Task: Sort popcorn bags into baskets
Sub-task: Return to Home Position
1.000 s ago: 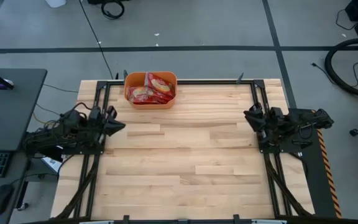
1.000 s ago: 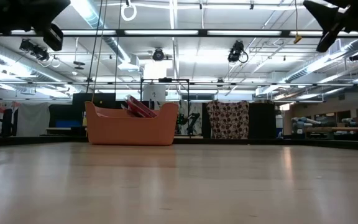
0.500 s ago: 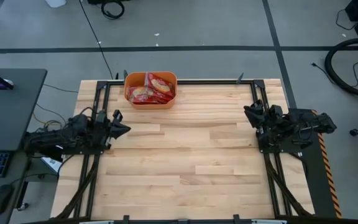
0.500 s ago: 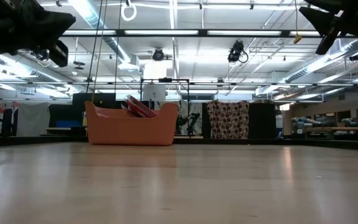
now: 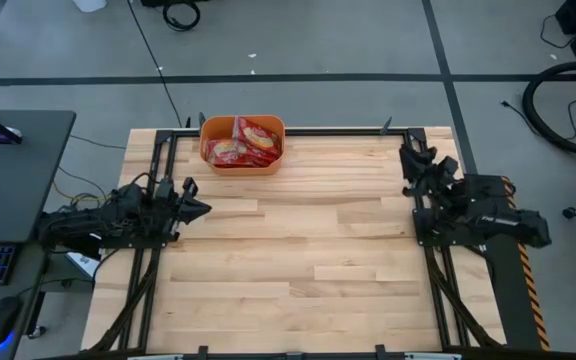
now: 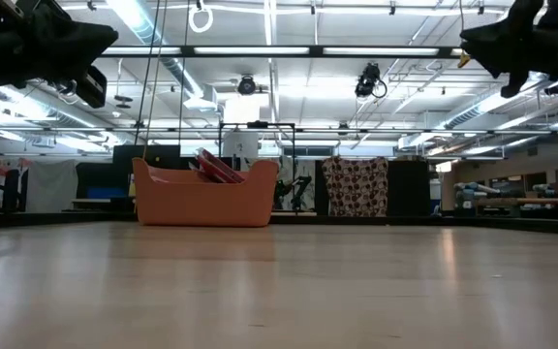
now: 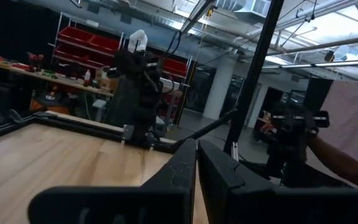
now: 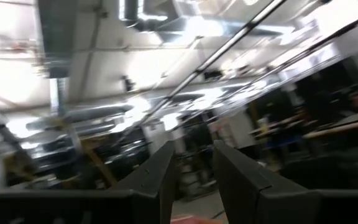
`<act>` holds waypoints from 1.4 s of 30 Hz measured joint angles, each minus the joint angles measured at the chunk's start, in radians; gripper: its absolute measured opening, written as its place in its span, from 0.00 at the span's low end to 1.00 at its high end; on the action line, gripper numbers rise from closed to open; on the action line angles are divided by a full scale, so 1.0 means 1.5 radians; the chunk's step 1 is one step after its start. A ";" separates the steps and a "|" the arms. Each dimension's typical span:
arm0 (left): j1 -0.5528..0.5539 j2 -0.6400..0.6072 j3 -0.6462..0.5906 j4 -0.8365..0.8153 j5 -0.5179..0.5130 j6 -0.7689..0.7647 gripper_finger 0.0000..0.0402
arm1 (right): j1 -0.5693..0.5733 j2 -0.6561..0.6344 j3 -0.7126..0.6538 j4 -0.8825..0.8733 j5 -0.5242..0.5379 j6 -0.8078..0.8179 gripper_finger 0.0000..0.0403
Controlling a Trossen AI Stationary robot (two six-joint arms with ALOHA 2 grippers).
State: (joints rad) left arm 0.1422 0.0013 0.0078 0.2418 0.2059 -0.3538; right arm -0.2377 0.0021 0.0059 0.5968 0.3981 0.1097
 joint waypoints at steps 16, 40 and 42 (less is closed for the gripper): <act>-0.065 0.000 0.000 0.000 -0.002 0.000 0.06 | -0.073 0.001 0.000 0.000 0.000 0.000 0.28; -0.045 0.000 -0.001 0.000 -0.002 0.000 0.06 | -0.073 0.037 0.001 -0.349 -0.005 -0.005 0.28; -0.045 0.000 -0.001 0.000 -0.002 0.000 0.06 | -0.073 0.037 0.001 -0.347 -0.005 -0.005 0.28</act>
State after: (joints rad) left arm 0.0746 0.0013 0.0067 0.2419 0.2029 -0.3540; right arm -0.3473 0.0570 0.0067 0.0757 0.3908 0.1020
